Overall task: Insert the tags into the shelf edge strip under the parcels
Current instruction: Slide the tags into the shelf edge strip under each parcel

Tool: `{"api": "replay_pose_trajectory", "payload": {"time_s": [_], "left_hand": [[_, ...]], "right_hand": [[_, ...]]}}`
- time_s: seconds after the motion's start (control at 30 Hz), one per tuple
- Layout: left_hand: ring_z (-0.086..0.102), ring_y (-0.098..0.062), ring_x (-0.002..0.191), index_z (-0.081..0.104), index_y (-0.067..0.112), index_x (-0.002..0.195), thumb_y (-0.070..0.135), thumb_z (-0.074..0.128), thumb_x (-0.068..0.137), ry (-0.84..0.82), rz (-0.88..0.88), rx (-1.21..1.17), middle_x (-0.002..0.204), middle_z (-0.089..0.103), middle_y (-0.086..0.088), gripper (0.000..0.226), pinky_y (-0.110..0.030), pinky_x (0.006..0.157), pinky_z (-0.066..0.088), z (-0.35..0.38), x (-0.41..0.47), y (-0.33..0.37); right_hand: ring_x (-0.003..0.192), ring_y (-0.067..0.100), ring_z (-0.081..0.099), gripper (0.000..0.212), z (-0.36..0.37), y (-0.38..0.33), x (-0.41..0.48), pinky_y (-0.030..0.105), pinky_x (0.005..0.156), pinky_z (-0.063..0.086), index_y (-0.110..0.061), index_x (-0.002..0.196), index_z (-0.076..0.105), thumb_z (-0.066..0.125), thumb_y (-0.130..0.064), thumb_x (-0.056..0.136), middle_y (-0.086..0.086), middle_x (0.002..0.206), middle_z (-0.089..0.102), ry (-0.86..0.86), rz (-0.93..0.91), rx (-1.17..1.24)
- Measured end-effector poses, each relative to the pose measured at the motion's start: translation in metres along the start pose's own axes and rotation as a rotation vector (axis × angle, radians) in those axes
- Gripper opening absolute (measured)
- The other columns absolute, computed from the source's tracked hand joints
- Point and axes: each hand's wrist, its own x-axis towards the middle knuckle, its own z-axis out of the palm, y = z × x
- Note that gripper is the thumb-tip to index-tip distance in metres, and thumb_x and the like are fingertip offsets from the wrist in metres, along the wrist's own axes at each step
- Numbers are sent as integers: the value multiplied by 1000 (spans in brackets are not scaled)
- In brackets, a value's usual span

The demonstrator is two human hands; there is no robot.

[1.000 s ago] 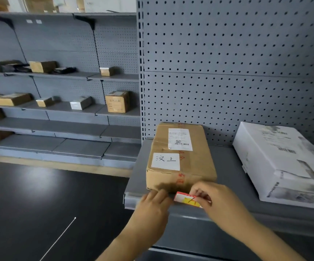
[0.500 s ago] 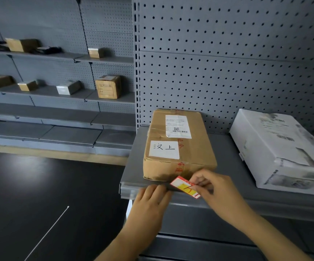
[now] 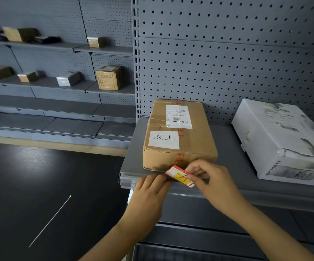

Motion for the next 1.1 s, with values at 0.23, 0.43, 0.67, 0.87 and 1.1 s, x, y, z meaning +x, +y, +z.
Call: {"api": "replay_pose_trajectory", "payload": {"time_s": [0.23, 0.43, 0.67, 0.87, 1.1], "left_hand": [[50, -19, 89, 63, 21, 101, 1, 71, 57, 17, -118, -3, 100, 58, 3, 49, -32, 74, 47, 3, 7, 12], [54, -20, 89, 62, 19, 99, -5, 72, 51, 51, -158, -57, 99, 59, 4, 54, -28, 74, 44, 6, -7, 18], [52, -17, 100, 56, 19, 112, 4, 75, 57, 37, -124, -41, 111, 56, 2, 60, -29, 80, 44, 5, -17, 21], [54, -16, 103, 58, 22, 112, 10, 78, 58, -3, -128, -23, 113, 59, 3, 59, -31, 81, 47, 1, -18, 21], [53, -14, 97, 62, 24, 99, 8, 84, 46, 27, -71, -61, 106, 62, 3, 60, -30, 77, 45, 10, -17, 26]], "right_hand": [[86, -1, 64, 22, 2, 3, 0, 10, 71, 51, -23, 91, 68, 72, -4, 80, -15, 88, 69, 9, -12, 21], [85, 0, 65, 21, 7, 2, 3, 11, 71, 51, -20, 91, 68, 72, -3, 80, -13, 90, 70, 52, -58, 65], [87, 1, 56, 16, 22, 18, -3, 27, 68, 54, -29, 94, 65, 72, -22, 82, -17, 92, 62, 13, -164, -280], [95, 3, 55, 25, 30, 17, -6, 18, 73, 52, -27, 102, 64, 74, -20, 80, -12, 98, 66, 66, -168, -291], [98, 2, 53, 24, 25, 18, -16, 17, 83, 47, -27, 107, 60, 67, -17, 86, -11, 104, 62, 113, -151, -320]]}}
